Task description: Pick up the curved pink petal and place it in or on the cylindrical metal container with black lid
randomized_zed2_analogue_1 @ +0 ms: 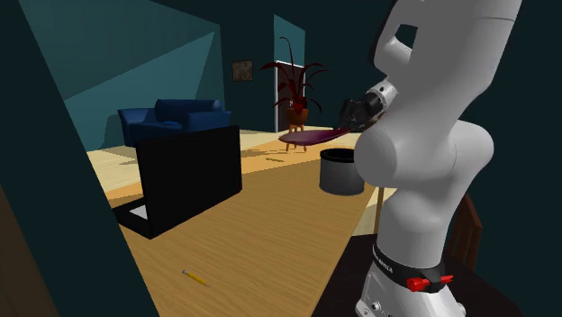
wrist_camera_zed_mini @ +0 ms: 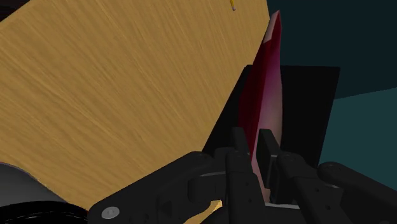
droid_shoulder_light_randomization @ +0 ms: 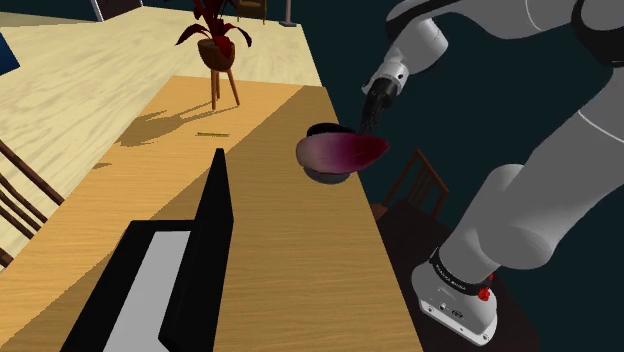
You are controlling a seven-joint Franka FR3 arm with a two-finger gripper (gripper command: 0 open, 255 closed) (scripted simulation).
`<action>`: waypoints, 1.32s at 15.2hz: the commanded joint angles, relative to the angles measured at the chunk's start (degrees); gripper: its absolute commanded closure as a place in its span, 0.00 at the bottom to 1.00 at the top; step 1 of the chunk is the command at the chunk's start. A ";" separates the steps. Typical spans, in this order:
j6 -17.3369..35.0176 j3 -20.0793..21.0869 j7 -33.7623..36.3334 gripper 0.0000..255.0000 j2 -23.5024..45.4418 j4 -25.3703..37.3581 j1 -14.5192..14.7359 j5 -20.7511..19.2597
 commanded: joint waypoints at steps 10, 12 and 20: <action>-19.41 -4.06 -11.05 1.00 30.00 32.04 -10.39 7.47; -22.88 -3.33 -11.51 1.00 35.21 39.09 -14.04 9.45; -27.53 -0.91 -11.90 1.00 46.21 53.06 -21.88 13.66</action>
